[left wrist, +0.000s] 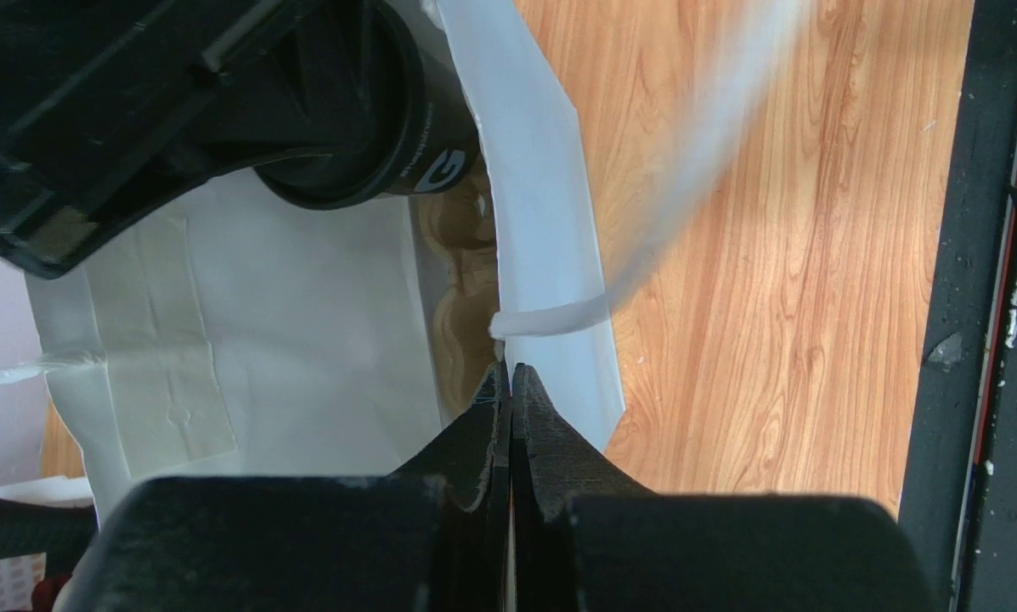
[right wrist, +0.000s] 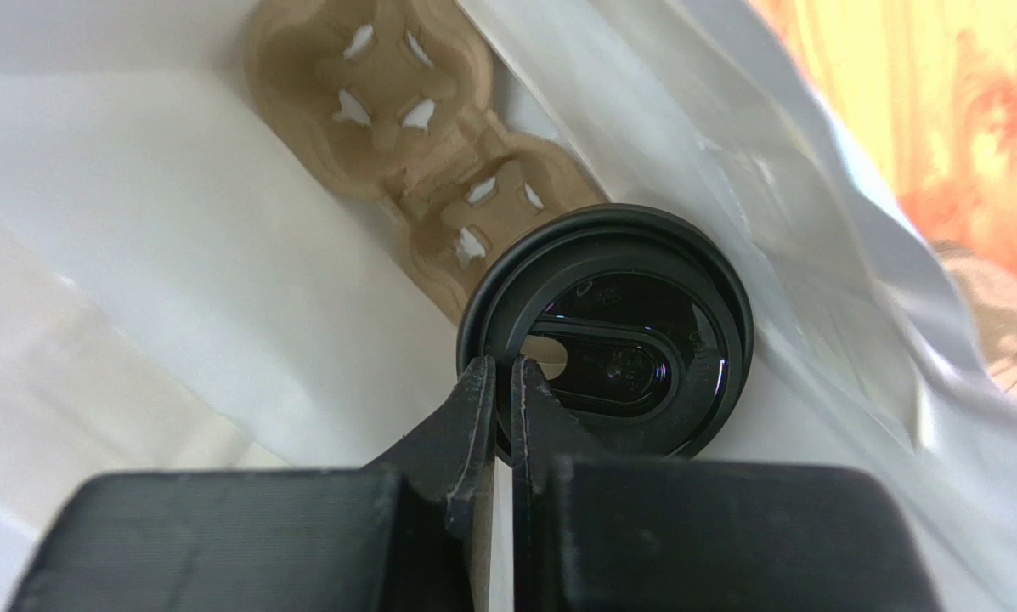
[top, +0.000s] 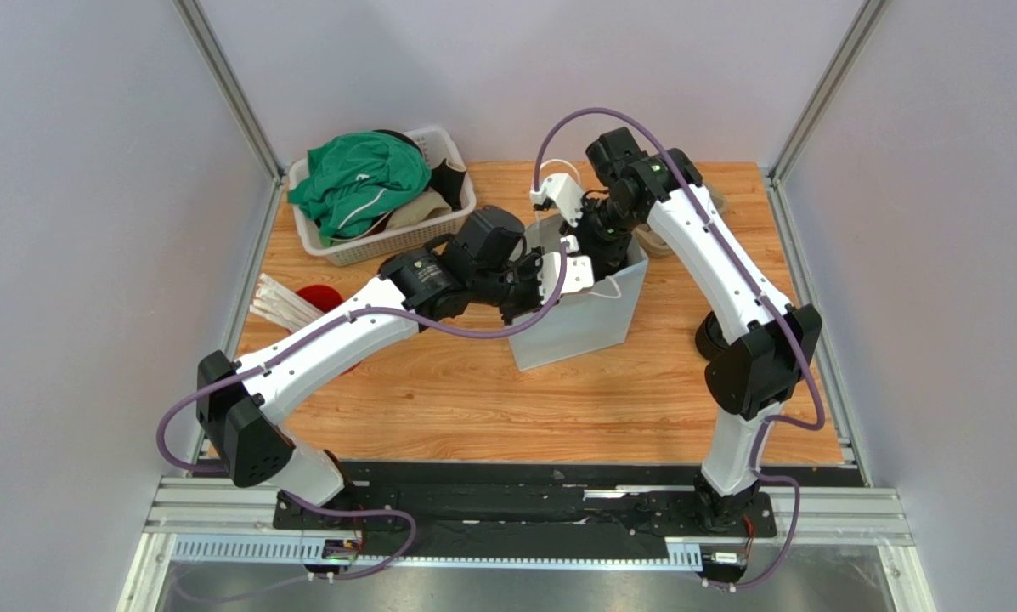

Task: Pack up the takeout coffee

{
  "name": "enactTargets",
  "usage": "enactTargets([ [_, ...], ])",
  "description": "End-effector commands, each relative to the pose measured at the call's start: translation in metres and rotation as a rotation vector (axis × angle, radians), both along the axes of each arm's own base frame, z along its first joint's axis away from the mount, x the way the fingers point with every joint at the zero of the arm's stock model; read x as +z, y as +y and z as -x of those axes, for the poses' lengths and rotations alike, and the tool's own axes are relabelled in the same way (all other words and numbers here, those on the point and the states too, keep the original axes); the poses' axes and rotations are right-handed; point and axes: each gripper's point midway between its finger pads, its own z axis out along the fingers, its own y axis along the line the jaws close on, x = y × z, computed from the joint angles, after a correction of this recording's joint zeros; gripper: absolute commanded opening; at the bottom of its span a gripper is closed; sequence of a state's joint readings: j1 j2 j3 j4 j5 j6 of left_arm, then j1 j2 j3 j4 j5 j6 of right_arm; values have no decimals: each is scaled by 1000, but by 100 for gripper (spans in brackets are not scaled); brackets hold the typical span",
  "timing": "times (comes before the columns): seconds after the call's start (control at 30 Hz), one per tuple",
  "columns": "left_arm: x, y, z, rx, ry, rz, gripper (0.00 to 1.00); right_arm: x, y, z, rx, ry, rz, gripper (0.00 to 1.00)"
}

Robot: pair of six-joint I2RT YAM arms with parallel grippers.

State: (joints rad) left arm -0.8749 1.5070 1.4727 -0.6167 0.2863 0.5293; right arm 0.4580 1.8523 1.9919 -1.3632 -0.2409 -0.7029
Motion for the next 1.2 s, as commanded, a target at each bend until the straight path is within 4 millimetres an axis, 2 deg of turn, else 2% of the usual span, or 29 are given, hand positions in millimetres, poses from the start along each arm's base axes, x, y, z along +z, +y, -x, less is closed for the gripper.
enactTargets([
  [0.0, -4, 4, 6, -15, 2, -15, 0, 28, 4, 24, 48, 34, -41, 0],
  [0.1, -2, 3, 5, -14, -3, -11, 0, 33, 10, 32, 56, 50, -84, 0],
  [0.2, -1, 3, 3, -6, -7, -9, 0, 26, 11, 36, 47, 72, -76, 0],
  [0.23, -2, 3, 4, -6, -3, -11, 0, 18, 10, 38, 39, 89, -59, 0],
  [0.53, -1, 3, 3, -9, -11, -11, 0, -8, 9, 28, 35, 105, 27, 0],
  [0.8, -4, 6, 2, -5, -24, -20, 0, -14, -1, 23, 50, 112, 101, 0],
  [1.17, -7, 12, 1, 2, -48, -38, 0, -15, -14, 33, 82, 156, 155, 0],
])
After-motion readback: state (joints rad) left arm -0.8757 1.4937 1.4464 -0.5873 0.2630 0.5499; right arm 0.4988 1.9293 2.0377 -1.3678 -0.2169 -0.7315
